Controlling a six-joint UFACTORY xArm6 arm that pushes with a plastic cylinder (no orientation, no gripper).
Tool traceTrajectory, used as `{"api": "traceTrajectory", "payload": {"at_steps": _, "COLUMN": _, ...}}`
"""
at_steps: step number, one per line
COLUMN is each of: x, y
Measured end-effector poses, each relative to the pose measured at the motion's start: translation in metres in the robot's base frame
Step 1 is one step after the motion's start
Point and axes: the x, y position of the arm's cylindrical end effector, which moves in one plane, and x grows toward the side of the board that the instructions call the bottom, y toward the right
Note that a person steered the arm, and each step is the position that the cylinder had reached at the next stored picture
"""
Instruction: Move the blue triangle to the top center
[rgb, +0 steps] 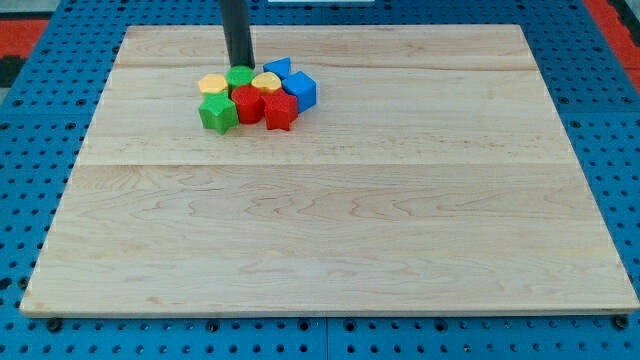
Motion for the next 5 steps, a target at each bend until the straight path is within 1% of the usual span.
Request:
{"api": "traceTrajectory", "payload": {"at_steps": 1, "x": 0.0, "y": -0.02}}
{"api": "traceTrajectory", "payload": {"at_steps": 2, "x": -0.017, "y": -0.067}}
{"api": "traceTrajectory", "payload": {"at_steps": 3, "x": -0.02, "y": -0.082}}
{"api": "traceTrajectory", "payload": {"at_steps": 4, "x": -0.01, "y": -0.084}}
{"api": "traceTrajectory", "payload": {"at_steps": 5, "x": 0.019, "y": -0.068}}
